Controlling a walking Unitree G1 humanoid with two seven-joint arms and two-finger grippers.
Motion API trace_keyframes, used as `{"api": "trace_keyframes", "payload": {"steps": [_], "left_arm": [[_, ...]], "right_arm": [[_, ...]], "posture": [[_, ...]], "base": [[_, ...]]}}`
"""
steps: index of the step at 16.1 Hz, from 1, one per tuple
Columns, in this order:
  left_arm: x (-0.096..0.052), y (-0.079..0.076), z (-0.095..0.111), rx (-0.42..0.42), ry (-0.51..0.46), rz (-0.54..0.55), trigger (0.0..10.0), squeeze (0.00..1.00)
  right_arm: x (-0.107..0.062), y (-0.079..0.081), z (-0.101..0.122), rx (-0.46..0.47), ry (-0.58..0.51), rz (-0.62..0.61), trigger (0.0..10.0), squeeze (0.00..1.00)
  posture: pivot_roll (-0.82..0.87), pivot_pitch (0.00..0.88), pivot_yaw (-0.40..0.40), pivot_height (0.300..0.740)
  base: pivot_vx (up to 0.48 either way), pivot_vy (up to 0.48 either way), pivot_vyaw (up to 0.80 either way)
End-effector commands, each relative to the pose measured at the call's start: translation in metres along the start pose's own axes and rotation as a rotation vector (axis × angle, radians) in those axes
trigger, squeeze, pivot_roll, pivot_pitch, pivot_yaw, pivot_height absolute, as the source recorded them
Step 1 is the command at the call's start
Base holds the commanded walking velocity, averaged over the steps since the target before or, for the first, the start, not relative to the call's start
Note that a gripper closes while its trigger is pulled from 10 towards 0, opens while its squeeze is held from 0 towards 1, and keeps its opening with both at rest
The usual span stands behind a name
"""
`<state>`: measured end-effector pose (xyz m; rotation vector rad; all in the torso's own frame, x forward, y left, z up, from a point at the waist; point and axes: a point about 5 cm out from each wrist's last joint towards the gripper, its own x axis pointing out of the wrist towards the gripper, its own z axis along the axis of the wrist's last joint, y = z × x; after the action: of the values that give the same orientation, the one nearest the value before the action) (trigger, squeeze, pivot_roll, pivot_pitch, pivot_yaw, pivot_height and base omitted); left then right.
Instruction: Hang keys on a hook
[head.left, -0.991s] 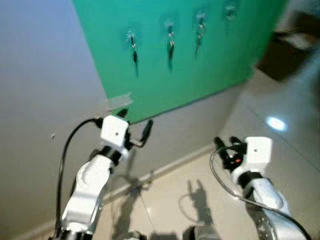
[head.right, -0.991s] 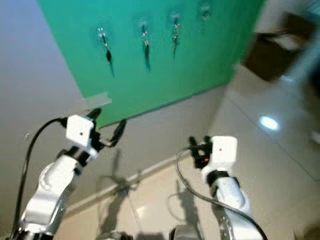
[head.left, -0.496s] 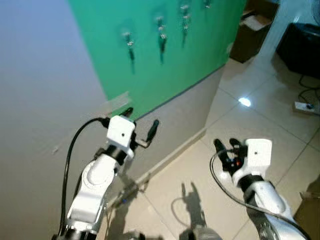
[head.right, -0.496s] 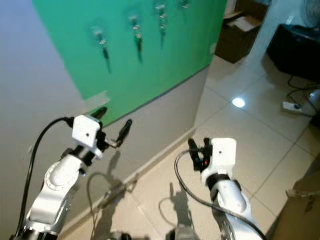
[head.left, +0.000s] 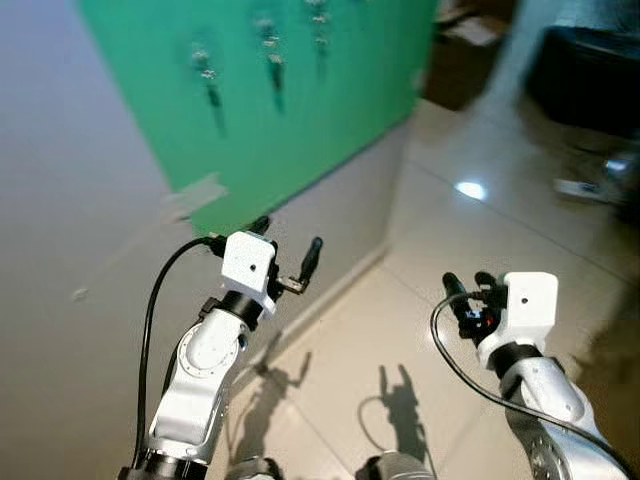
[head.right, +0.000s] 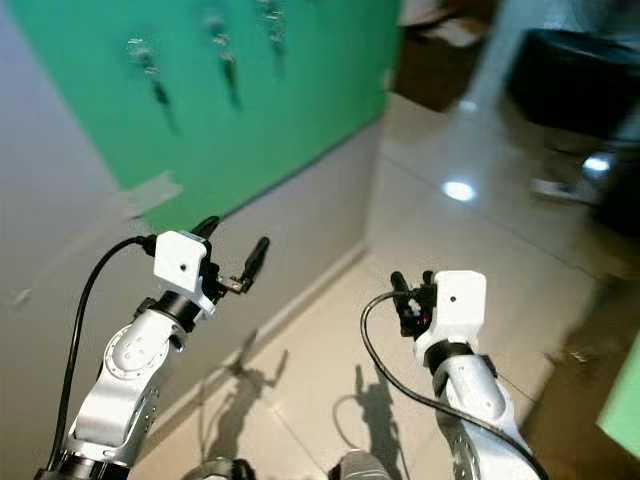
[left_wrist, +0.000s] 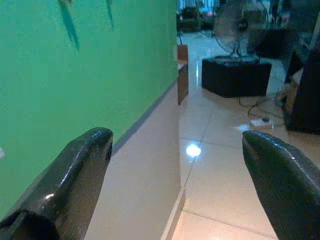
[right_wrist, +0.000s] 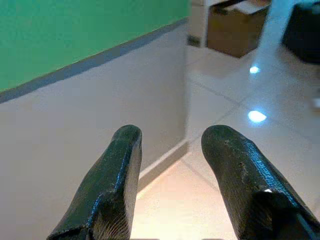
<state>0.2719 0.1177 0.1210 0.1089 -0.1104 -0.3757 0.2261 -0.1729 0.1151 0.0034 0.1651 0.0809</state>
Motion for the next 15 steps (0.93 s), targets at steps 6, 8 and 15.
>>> {"api": "trace_keyframes", "payload": {"steps": [6,8,15], "left_arm": [[-0.024,0.021,-0.015,0.026,0.104,0.183,10.0,0.00],[-0.034,0.027,-0.022,0.027,0.129,0.235,10.0,0.00],[-0.027,0.022,-0.013,0.032,0.071,0.163,10.0,0.00]], "right_arm": [[0.014,0.002,-0.014,-0.073,0.011,0.009,10.0,0.00],[0.016,-0.001,-0.026,-0.075,0.026,-0.006,10.0,0.00],[0.022,0.001,-0.031,-0.085,-0.004,-0.016,10.0,0.00]], "posture": [[-0.15,0.088,-0.036,0.740],[-0.12,0.077,-0.056,0.740],[-0.11,0.048,-0.033,0.740]], "base": [[0.000,0.000,-0.80],[0.000,0.000,-0.80],[0.000,0.000,-0.80]]}}
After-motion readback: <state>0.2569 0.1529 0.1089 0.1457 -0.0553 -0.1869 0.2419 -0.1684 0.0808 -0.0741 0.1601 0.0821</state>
